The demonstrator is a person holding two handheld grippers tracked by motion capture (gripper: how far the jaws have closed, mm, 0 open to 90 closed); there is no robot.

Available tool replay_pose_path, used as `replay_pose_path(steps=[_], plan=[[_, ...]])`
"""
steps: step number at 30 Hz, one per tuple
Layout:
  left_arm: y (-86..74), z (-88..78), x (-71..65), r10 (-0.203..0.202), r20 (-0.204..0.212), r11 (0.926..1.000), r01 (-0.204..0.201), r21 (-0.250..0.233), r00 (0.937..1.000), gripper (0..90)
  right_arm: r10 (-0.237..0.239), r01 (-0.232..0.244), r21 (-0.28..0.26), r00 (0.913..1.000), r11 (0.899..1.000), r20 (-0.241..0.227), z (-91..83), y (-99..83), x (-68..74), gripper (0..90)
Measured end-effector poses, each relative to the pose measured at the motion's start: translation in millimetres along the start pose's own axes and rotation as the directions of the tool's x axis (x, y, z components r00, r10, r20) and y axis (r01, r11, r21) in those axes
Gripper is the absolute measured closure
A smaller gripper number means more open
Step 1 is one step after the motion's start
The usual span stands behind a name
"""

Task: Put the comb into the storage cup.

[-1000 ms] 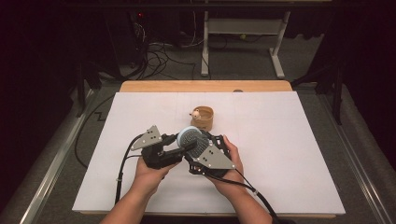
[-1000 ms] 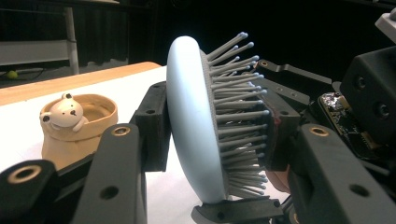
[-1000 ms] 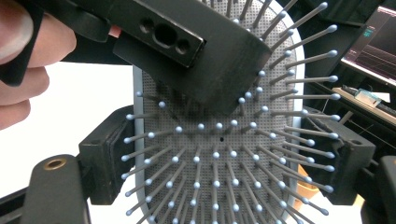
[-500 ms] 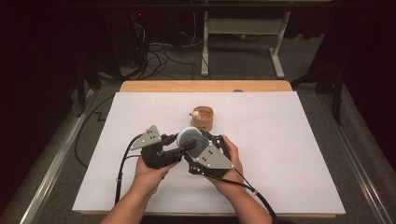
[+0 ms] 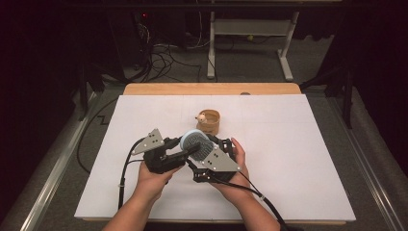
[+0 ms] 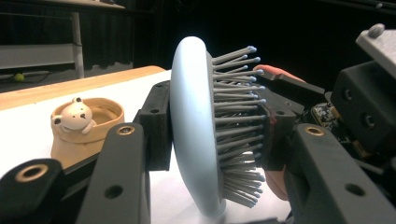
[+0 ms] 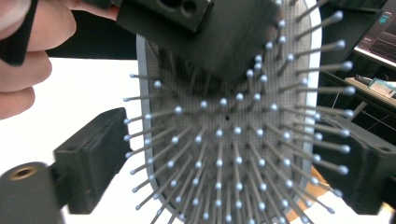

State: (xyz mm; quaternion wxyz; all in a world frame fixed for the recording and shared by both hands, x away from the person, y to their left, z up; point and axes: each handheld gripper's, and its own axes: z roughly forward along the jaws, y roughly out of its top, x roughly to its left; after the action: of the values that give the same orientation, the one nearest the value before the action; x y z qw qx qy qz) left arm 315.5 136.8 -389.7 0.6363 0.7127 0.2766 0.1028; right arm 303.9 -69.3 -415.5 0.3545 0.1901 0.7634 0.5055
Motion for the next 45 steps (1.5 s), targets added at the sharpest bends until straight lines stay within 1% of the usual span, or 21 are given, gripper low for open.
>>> replay_pose_path(steps=[1,6,13,18,23,28,33,35,40,45], plan=[[0.3,-0.6,0.1,0.0,-0.001,1.0,0.0,-0.001,1.0,56.6,0.013,-0.013,0.005,0.9999,1.0,0.002,1.2,0.0,-0.2,0.2],[1.4,-2.9,1.1,0.001,-0.01,0.9999,-0.001,-0.014,1.0,56.7,0.029,-0.029,0.002,0.9995,1.0,-0.012,1.5,-0.3,-1.4,0.0],[2.3,-6.0,2.3,0.015,-0.03,0.9996,-0.016,-0.023,0.9994,56.7,0.034,-0.034,-0.002,0.9993,0.999,-0.017,-0.8,-0.3,-3.0,0.0],[3.1,-8.7,3.7,0.027,-0.044,0.9993,-0.028,-0.026,0.9986,56.8,0.043,-0.042,0.003,0.9989,0.999,-0.02,-3.9,-3.6,-6.9,0.0],[3.3,-10.8,5.2,0.038,-0.058,0.9988,-0.039,-0.028,0.9976,56.9,0.064,-0.064,0.007,0.9978,0.998,-0.017,-8.4,-8.2,-13.8,0.1],[3.9,-13.4,6.5,0.05,-0.073,0.9981,-0.052,-0.032,0.9961,56.8,0.076,-0.076,0.013,0.997,0.997,-0.01,-13.8,-12.6,-19.5,0.1],[4.9,-17.0,8.5,0.065,-0.09,0.9971,-0.068,-0.035,0.9939,56.9,0.092,-0.092,0.024,0.9957,0.995,0.006,-20.9,-19.1,-27.0,0.1],[5.2,-18.2,8.9,0.075,-0.101,0.9965,-0.078,-0.031,0.9921,56.9,0.103,-0.103,0.027,0.9947,0.994,0.012,-24.3,-21.8,-31.0,0.1],[5.3,-20.1,10.6,0.084,-0.114,0.9958,-0.088,-0.027,0.9898,56.9,0.124,-0.125,0.036,0.9918,0.992,0.033,-33.2,-30.3,-40.9,0.1],[5.2,-21.9,11.5,0.1,-0.131,0.9943,-0.104,-0.022,0.9863,56.9,0.154,-0.157,0.046,0.9864,0.987,0.058,-42.6,-41.0,-52.5,0.1]])
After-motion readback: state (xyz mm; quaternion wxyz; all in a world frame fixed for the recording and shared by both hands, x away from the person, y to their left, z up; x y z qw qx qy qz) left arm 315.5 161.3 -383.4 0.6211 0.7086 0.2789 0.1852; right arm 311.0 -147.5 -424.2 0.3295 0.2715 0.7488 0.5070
